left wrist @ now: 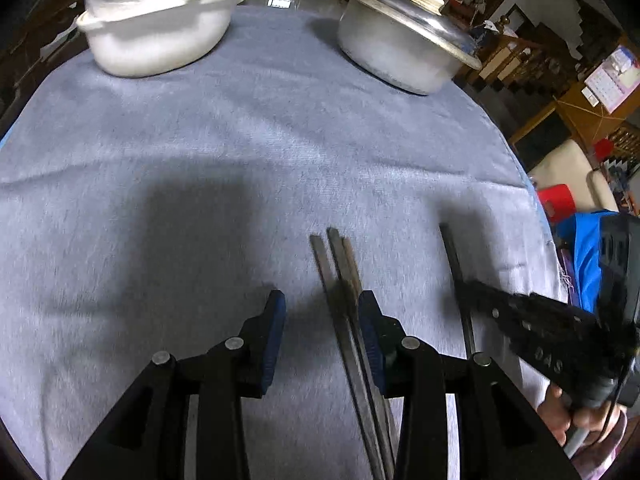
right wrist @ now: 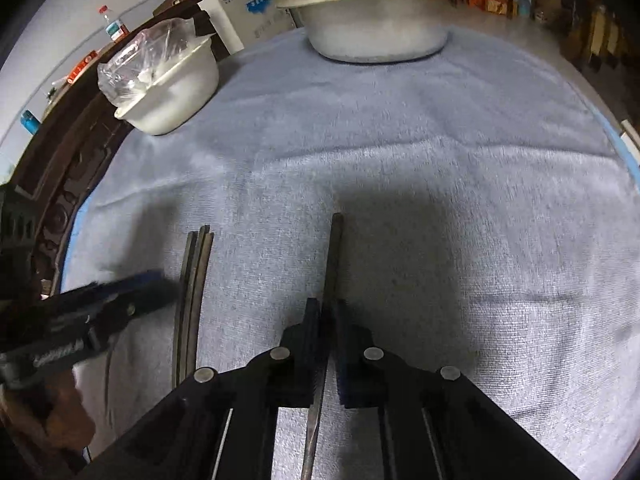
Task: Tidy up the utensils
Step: 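Reach to the remaining chopsticks and grasp one with each gripper, then lift the held chopsticks and carry them toward the utensil holder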
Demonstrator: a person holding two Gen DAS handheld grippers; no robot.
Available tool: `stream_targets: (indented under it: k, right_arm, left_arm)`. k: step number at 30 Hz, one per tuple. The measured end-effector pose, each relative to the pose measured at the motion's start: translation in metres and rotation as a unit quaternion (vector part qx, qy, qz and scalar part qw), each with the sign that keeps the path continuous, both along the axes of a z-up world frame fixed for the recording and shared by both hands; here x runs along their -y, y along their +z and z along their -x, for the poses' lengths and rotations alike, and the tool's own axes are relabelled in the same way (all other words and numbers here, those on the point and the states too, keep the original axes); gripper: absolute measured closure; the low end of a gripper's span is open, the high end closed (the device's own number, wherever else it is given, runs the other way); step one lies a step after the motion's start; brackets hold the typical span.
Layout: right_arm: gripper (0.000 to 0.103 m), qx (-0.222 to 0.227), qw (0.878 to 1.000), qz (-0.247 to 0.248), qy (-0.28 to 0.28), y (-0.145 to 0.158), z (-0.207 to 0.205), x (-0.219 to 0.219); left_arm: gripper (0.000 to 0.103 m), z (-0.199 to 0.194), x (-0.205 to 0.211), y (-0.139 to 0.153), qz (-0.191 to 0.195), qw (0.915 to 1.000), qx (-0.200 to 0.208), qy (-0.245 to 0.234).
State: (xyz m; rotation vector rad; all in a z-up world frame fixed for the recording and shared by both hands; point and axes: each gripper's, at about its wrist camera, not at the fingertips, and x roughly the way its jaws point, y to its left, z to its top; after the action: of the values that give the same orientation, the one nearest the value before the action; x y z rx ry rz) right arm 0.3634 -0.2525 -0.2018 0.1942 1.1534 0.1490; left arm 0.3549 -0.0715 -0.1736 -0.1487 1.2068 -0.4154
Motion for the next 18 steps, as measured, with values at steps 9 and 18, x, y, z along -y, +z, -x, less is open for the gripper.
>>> stream_targets:
  k: [9, 18]
  right_arm:
    - [0.095, 0.001, 1.000, -0.015, 0.002, -0.001, 0.004, 0.006]
    - [0.095, -0.004, 1.000, -0.020, -0.002, -0.002, 0.006, 0.007]
  left_arm:
    - [0.078, 0.002, 0.013, 0.001, -0.048, 0.9979, 0.031, -0.030]
    - [0.090, 0.000, -0.015, 0.003, -0.079, 0.9947, 0.006, -0.066]
